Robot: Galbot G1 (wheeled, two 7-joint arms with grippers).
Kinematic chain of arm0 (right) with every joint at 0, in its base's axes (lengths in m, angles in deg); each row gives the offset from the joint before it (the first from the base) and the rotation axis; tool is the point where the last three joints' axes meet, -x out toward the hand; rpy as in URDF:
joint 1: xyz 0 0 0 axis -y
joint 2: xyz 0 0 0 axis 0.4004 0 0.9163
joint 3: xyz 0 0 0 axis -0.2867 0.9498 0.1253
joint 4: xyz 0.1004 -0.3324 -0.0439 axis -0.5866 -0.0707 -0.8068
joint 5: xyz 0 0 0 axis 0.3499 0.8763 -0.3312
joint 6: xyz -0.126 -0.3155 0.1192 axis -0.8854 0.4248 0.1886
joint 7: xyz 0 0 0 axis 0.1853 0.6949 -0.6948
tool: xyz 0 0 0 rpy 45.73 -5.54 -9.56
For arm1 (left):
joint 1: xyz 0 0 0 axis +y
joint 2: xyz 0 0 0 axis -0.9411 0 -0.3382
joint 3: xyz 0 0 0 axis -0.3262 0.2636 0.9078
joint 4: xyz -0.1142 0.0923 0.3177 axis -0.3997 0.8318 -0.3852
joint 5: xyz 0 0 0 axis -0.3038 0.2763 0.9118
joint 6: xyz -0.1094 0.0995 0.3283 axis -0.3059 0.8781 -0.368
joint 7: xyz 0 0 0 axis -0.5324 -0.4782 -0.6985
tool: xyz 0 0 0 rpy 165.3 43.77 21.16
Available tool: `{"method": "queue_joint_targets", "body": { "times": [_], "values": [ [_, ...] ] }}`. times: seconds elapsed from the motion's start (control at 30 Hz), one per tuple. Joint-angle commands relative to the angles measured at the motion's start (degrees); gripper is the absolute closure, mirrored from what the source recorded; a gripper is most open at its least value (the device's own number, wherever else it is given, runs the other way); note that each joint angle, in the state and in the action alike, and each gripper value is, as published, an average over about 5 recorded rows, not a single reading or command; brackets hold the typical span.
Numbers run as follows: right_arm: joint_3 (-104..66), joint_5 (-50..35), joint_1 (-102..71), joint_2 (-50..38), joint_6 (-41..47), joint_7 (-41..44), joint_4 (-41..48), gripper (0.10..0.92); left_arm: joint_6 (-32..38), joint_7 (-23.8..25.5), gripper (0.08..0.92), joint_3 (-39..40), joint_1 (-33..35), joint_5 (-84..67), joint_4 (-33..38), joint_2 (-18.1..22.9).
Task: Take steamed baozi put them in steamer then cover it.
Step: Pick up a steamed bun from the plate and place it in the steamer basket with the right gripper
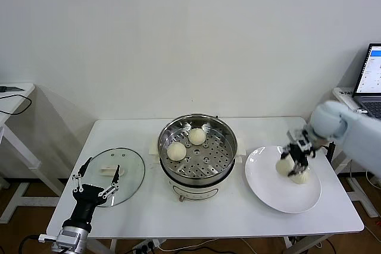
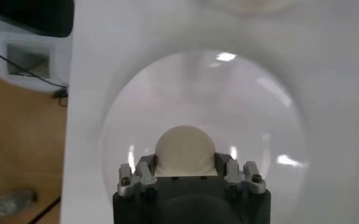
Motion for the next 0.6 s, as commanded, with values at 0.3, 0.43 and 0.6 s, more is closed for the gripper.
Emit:
{"method": "queue_joint_targets", "body": {
  "times": [0.3,0.43,0.6],
  "values": [
    [13.5,-0.9,29.3,14.8,-24.5,1.0,-8.4,0.381,0.4,0.1,0.177,-0.5,0.6,0.0,0.6,-0.1],
    [16.3,0.8,29.1,20.6,-28.7,-1.0,-9.0,0.381,0.5,0.1,0.177,-0.6,0.7,0.0,0.7,0.0],
    [18.5,3.6,27.3,25.8,-31.0,-3.1,-8.4,0.380,0.5,0.2,0.177,-0.8,0.6,0.0,0.5,-0.1]
  ]
}}
